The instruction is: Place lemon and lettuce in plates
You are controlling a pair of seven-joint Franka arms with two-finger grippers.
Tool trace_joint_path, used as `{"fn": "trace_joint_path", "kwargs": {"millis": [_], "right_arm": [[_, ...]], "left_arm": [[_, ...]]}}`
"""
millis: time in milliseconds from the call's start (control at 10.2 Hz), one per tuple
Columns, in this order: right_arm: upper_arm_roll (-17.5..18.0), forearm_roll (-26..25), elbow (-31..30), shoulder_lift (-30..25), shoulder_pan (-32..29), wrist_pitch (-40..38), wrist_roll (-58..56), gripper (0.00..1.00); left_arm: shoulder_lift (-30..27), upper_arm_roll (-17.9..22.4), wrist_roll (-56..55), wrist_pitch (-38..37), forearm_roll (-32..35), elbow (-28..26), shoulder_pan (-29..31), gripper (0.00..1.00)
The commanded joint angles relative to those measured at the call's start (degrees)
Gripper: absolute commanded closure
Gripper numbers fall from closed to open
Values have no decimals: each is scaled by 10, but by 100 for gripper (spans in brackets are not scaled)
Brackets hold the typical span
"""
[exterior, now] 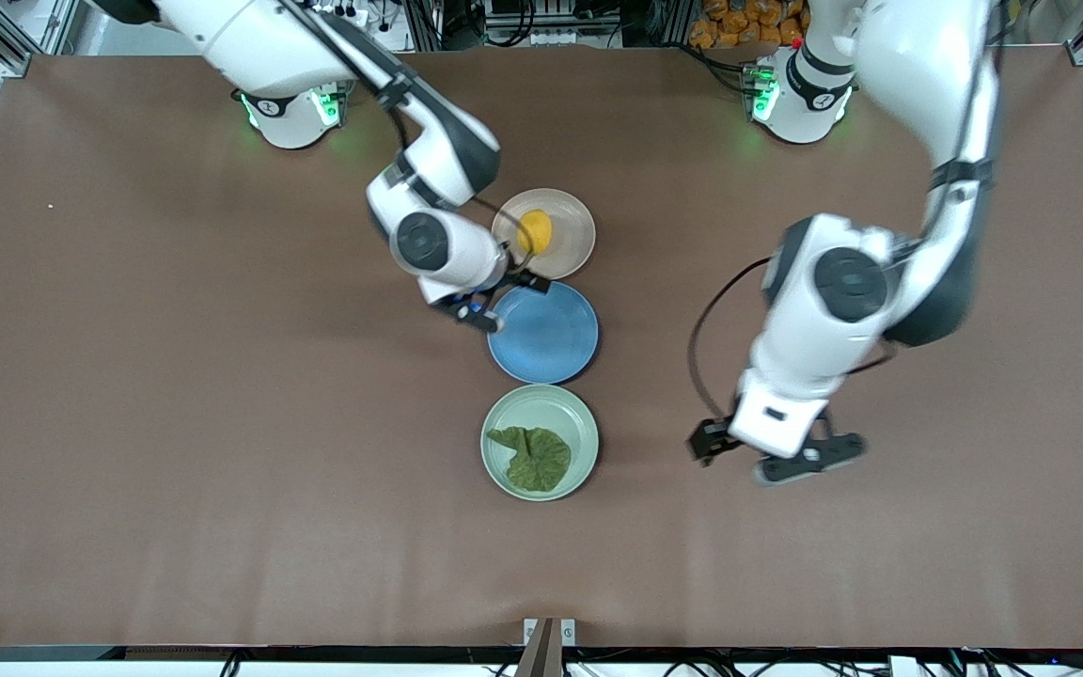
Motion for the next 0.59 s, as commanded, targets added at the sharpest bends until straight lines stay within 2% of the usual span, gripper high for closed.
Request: {"fn": "trace_joint_path", "kwargs": {"millis": [0, 195, 488], "right_arm": [[7, -3, 15, -25, -74, -58, -83, 0], [7, -47, 40, -40, -146, -81, -149, 0], [7, -121, 123, -54, -235, -189, -248, 0]], "left_arm": [[-68, -5, 80, -87, 9, -19, 33, 0], [-107, -6, 104, -160, 4, -19, 51, 0], [-161, -6, 175, -239, 2, -18, 81, 0]]}}
